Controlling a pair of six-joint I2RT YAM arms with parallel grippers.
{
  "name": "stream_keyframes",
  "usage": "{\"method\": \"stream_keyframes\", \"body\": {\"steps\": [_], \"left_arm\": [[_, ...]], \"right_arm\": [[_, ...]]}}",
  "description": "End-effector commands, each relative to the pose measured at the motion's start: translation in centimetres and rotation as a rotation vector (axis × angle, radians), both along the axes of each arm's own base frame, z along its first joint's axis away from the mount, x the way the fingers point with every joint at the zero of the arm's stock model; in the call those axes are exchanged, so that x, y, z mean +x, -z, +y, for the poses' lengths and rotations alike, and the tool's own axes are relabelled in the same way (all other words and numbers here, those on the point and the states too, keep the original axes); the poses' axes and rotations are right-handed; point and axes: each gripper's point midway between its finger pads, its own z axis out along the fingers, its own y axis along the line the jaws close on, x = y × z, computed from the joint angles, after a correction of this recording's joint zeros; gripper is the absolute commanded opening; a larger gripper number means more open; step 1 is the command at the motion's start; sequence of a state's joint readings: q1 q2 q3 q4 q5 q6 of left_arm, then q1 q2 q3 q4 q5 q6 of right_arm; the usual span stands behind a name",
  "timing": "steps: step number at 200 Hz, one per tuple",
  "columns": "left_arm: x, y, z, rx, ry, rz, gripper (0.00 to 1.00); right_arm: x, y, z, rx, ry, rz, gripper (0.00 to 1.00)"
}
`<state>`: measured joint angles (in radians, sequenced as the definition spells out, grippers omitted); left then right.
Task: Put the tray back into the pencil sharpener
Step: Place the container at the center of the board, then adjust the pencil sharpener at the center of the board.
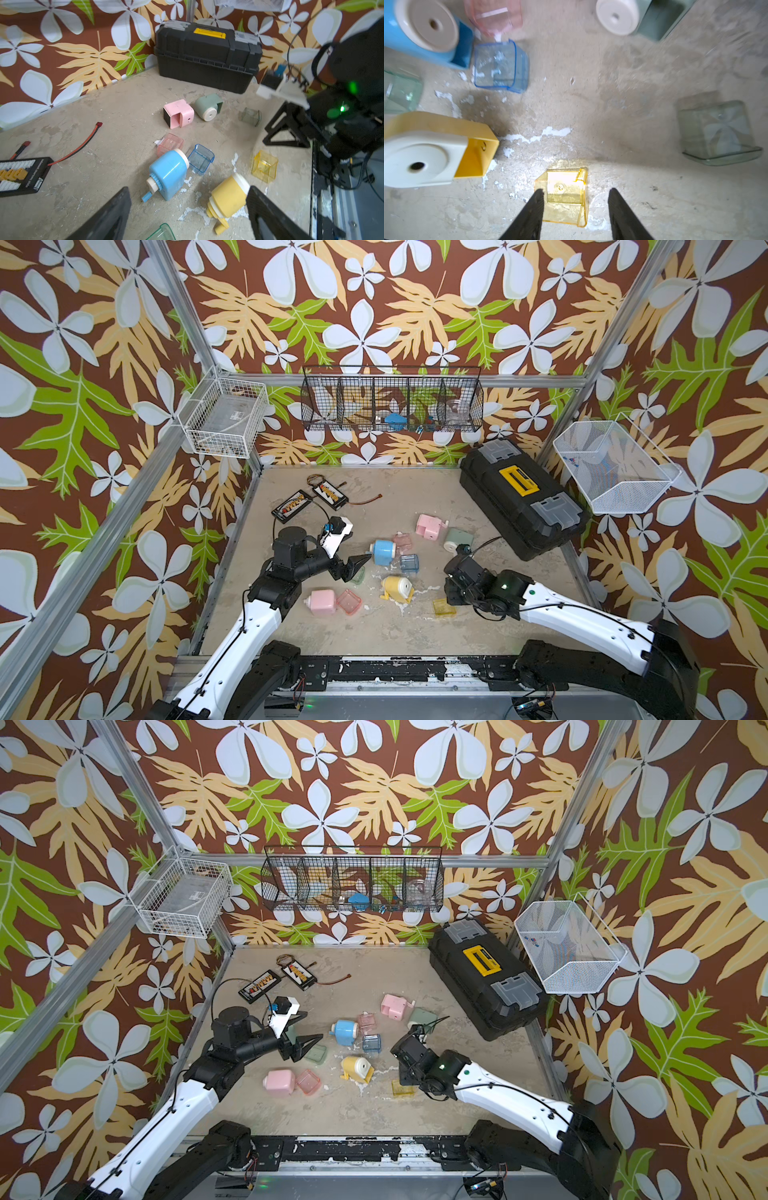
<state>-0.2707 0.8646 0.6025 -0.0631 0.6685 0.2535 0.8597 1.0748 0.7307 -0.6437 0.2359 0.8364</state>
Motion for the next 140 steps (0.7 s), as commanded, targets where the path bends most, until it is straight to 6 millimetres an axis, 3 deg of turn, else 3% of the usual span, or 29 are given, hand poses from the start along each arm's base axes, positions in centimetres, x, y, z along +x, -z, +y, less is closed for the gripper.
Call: {"method": "stream_keyframes", "body": {"steps": [1,48,82,140], "left_arm": [[-2.5,1.6,-1.3,0.114,0.213,-0.099,0.88],[-3.8,4.9,-3.7,0.271,0.426,-0.126,0.89],[-3.9,8.2,-4.5,0.415,0.560,-0.071,0.89],[-3.7,11.2,-7.2,0.498,0.696,-0.044,0.89]], "right_arm": [[1.0,-2.2,-1.2,0.007,0.036,-0.123,0.53],[0.7,-4.1,-0.7,0.156,0.012,-0.218,0.55],[0.5,-4.7,-1.2,0.149,0.001,-0.244,0.55],[0.4,-5.1,-2.0,0.138,0.010,-0.270,0.55]]}}
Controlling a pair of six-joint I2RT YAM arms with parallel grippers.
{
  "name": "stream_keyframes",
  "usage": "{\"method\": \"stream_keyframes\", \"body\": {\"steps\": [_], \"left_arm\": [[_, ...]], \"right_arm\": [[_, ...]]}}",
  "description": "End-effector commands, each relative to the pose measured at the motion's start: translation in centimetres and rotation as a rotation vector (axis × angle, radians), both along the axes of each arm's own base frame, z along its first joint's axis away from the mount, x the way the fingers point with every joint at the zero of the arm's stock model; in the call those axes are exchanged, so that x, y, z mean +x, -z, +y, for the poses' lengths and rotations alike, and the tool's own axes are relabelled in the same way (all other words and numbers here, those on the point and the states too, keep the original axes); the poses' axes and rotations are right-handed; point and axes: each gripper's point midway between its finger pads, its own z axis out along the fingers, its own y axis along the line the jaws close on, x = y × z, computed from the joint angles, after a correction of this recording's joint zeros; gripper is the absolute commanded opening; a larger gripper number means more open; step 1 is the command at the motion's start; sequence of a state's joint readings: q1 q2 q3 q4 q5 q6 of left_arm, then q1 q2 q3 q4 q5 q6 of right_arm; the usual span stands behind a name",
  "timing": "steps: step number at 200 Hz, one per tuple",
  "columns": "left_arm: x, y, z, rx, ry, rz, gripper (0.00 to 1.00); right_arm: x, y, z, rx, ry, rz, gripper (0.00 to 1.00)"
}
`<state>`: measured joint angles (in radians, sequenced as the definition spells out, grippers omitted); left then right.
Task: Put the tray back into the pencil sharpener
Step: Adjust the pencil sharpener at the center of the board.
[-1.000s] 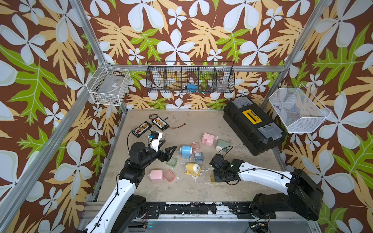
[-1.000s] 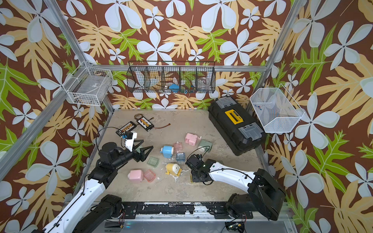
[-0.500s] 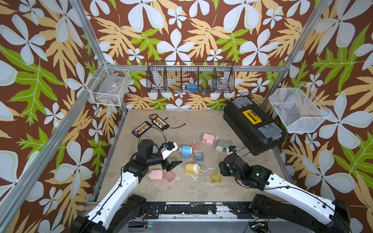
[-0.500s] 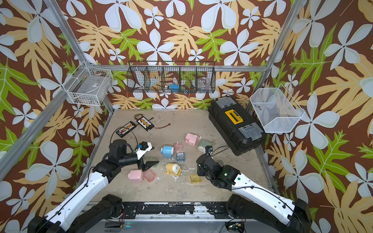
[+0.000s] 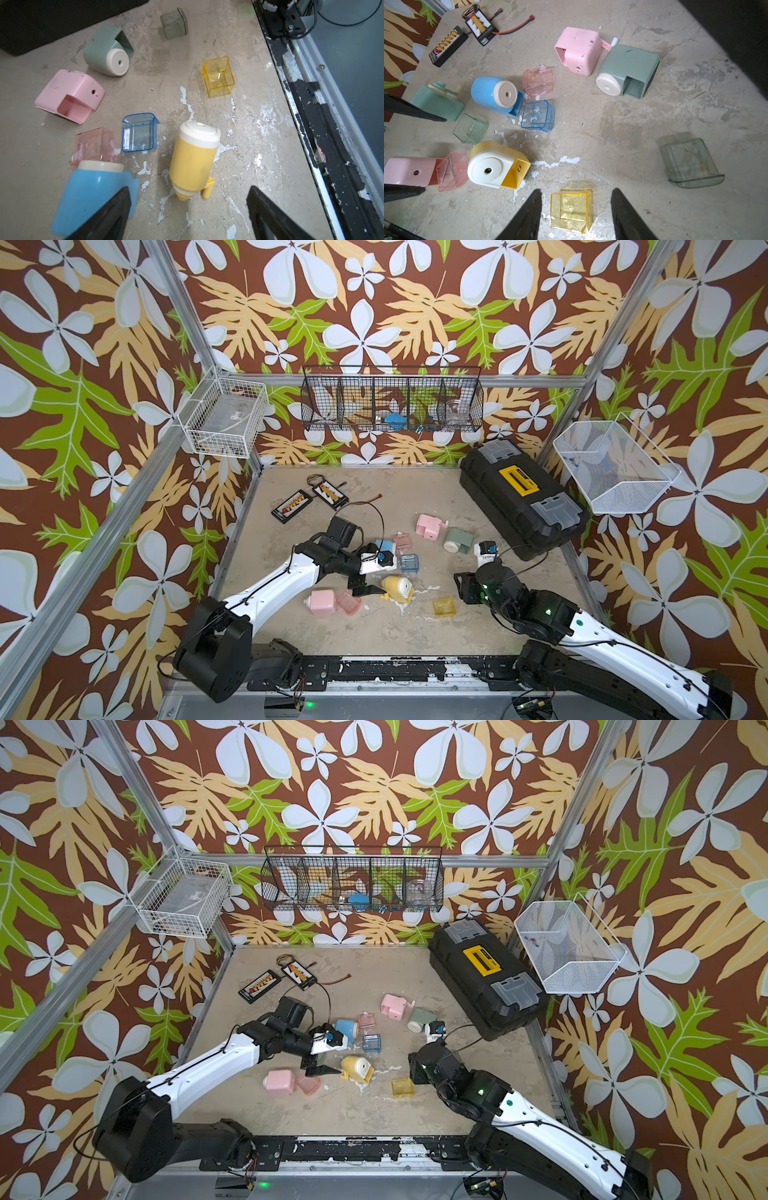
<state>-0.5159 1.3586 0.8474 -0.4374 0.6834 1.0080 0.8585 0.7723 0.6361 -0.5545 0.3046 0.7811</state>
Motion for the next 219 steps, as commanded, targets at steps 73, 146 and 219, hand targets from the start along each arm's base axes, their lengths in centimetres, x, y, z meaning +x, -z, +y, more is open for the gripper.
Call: {"method": "stream_keyframes", "body": {"steps": [73,146,219], "left_arm": [[-0.3,4.1,-1.6,0.115,0.105,0.045,0.86],[-0.1,6.3,-2.4,0.167,0.126,0.071,0.77],[-0.3,7.3,-3.2,0.162,0.141,0.100,0.65]], "right_arm": [[-0.1,0.3,-0.6,0.005,0.026,-0.012,0.55],[-0.2,0.7,-0.7,0.008,0.033,-0.003,0.55],[-0.4,1.2,-1.1,0.005,0.044,0.003,0.55]]}}
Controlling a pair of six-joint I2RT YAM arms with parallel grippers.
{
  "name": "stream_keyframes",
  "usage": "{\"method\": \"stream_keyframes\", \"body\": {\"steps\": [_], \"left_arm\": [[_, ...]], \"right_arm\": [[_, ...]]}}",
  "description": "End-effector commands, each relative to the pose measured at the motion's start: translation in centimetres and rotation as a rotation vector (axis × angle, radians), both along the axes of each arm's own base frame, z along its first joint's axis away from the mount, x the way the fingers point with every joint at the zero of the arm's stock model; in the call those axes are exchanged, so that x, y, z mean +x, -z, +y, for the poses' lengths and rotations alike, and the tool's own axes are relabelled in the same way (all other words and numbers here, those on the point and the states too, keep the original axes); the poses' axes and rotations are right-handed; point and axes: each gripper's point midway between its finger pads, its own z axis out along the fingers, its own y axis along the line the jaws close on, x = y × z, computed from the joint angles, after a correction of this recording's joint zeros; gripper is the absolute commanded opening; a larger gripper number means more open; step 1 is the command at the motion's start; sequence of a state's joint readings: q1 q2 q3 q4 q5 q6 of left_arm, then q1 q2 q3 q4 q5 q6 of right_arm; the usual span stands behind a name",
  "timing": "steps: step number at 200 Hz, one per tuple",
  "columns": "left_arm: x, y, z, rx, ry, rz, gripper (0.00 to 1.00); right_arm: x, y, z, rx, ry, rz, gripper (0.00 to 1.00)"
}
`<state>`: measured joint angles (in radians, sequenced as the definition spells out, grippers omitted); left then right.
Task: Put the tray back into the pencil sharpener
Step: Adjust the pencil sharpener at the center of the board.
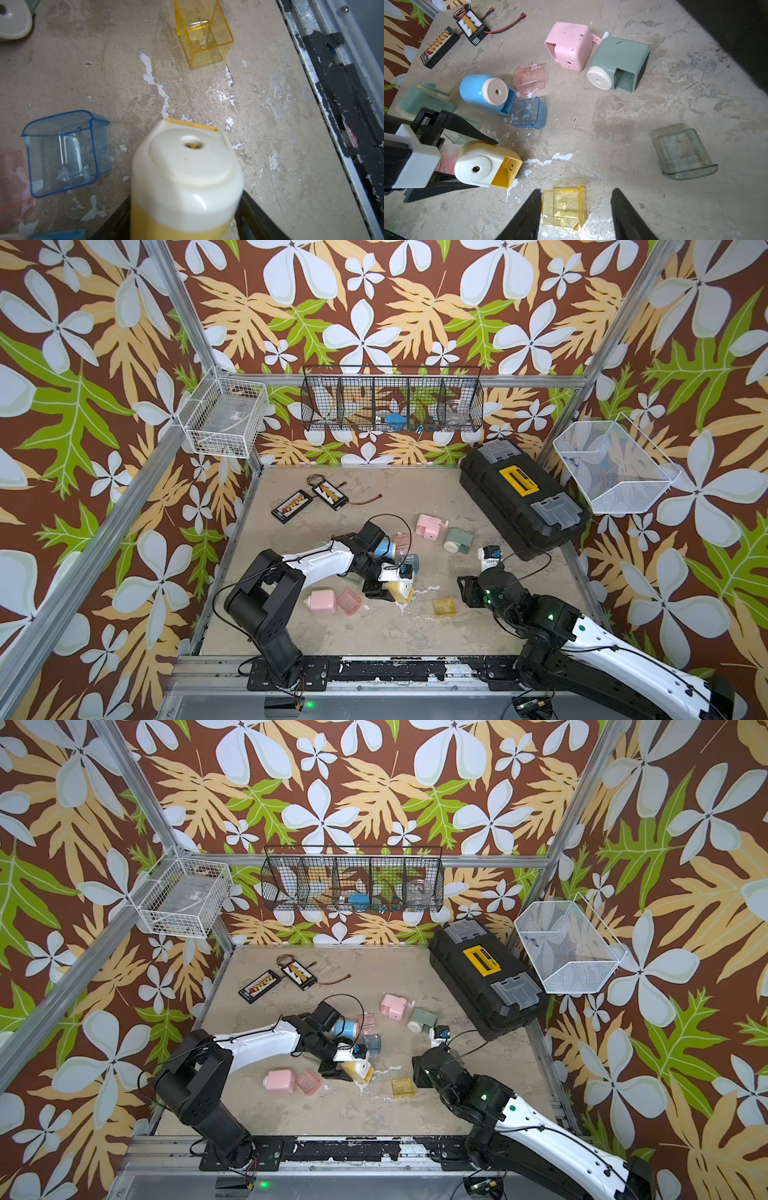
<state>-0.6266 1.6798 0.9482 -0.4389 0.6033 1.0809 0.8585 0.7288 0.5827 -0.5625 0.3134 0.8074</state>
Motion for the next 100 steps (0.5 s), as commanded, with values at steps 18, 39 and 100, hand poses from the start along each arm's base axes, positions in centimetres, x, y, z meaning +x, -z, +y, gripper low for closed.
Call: {"method": "stream_keyframes", "body": {"steps": [18,39,100], "left_arm": [[0.0,-0.1,-0.5,-0.018,0.011,0.006,0.58],[-0.1,-0.7,-0.7,-0.036,0.005,0.006,0.50],[0.3,-3.0,-0.1,-0.048,-0.107,-0.029,0.29]], "right_arm": [[0.1,0.0,-0.2,0.007,0.022,-0.007,0.55],[0.1,0.0,-0.1,0.014,0.022,0.000,0.55],[-0.6,1.6,0.1,0.017,0.043,0.102,0.55]]}}
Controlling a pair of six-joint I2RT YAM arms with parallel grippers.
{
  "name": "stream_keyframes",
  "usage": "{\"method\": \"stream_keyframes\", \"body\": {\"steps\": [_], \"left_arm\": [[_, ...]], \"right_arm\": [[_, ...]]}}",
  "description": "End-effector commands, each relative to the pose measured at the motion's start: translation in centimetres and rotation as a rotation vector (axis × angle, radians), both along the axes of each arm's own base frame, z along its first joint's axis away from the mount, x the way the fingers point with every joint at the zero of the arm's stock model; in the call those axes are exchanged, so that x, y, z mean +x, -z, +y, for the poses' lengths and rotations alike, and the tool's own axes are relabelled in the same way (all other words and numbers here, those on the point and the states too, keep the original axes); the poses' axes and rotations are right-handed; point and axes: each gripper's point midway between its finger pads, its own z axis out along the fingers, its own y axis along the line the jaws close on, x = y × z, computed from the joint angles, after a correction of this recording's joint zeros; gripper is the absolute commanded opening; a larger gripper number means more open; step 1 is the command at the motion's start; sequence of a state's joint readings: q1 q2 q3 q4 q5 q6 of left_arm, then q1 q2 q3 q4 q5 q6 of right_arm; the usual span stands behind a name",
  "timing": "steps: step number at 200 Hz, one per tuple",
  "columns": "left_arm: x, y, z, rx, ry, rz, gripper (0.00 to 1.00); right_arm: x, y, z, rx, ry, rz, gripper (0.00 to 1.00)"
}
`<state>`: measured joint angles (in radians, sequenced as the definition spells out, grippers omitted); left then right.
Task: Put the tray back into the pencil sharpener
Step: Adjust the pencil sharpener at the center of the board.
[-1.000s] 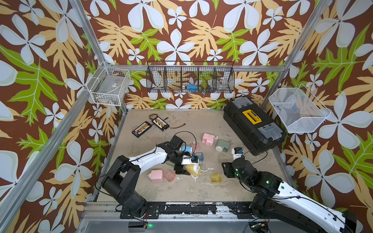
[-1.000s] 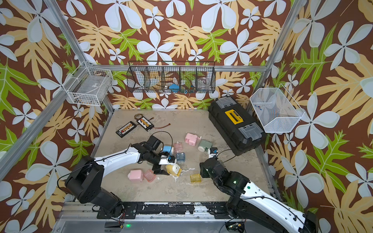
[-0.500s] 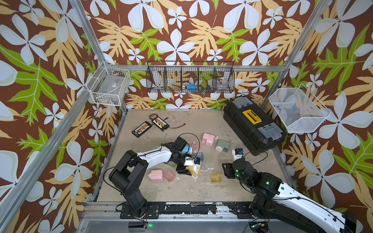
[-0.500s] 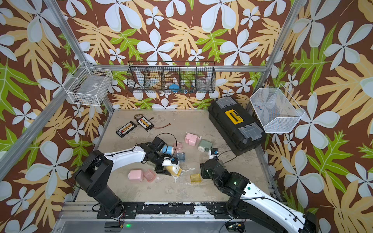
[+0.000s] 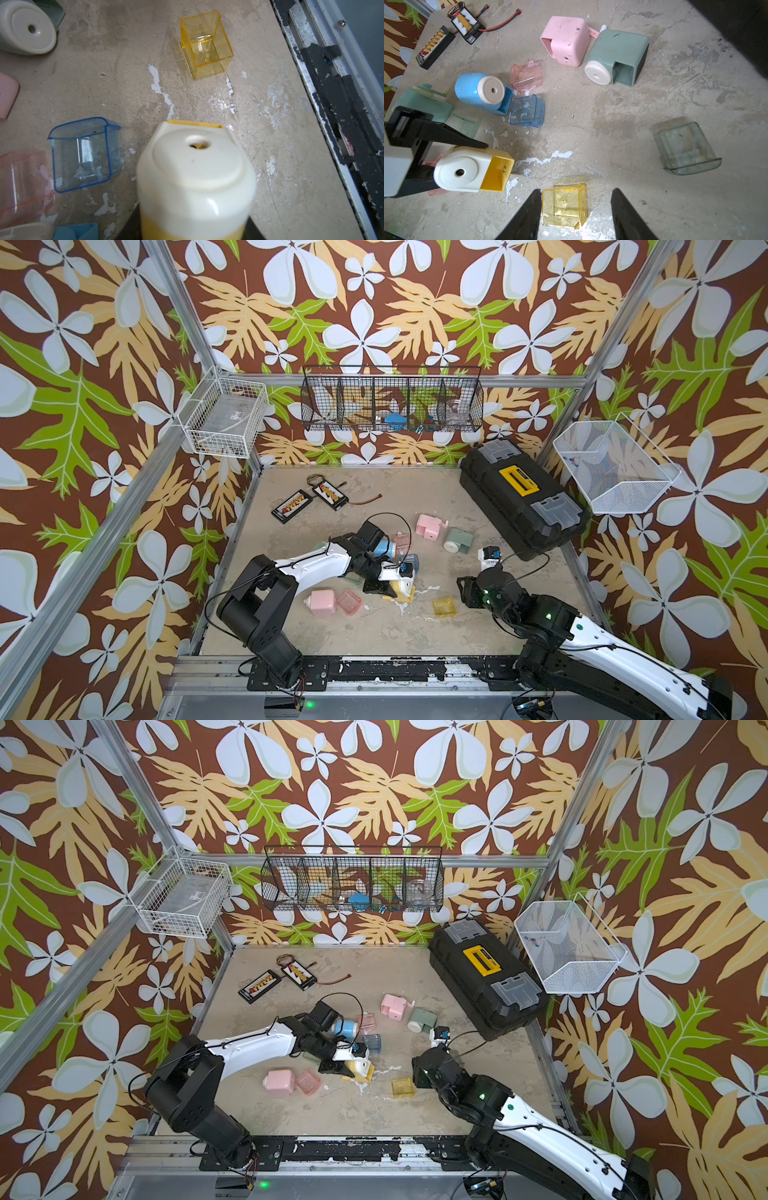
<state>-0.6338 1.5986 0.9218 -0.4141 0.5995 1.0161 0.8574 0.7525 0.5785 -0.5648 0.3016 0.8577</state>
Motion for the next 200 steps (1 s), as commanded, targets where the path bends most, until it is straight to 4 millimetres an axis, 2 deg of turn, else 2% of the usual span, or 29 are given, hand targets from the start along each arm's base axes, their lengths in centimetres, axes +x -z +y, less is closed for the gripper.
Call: {"method": "stream_keyframes", "body": {"steps": [1,39,75,97,138,200], "left_arm": [[0.3,-1.2,0.0,-0.012,-0.064,-0.004,0.29],[0.3,-3.2,0.7,0.008,-0.223,0.040,0.09],[-1.8,-2.6,2.0,0.154,-0.339,0.092,0.00],[-2.6,-2.1,2.6,0.244,-0.416,0.092,0.00],[-2.3,-0.6,3.2,0.365,-0.545,0.062,0.00],[-2.6,2.1,2.5,0.525,-0.533,-0.001,0.13]], "right_arm": [[-0.4,0.8,0.0,0.002,0.015,0.065,0.55],[-1.0,3.6,-0.2,-0.072,-0.017,0.235,0.59],[-1.3,5.8,0.5,-0.112,-0.114,0.331,0.59],[-1.5,6.7,1.4,-0.116,-0.166,0.370,0.59],[-1.1,8.0,1.9,-0.144,-0.185,0.393,0.57],[-0.8,8.9,1.9,-0.150,-0.165,0.401,0.51]]}}
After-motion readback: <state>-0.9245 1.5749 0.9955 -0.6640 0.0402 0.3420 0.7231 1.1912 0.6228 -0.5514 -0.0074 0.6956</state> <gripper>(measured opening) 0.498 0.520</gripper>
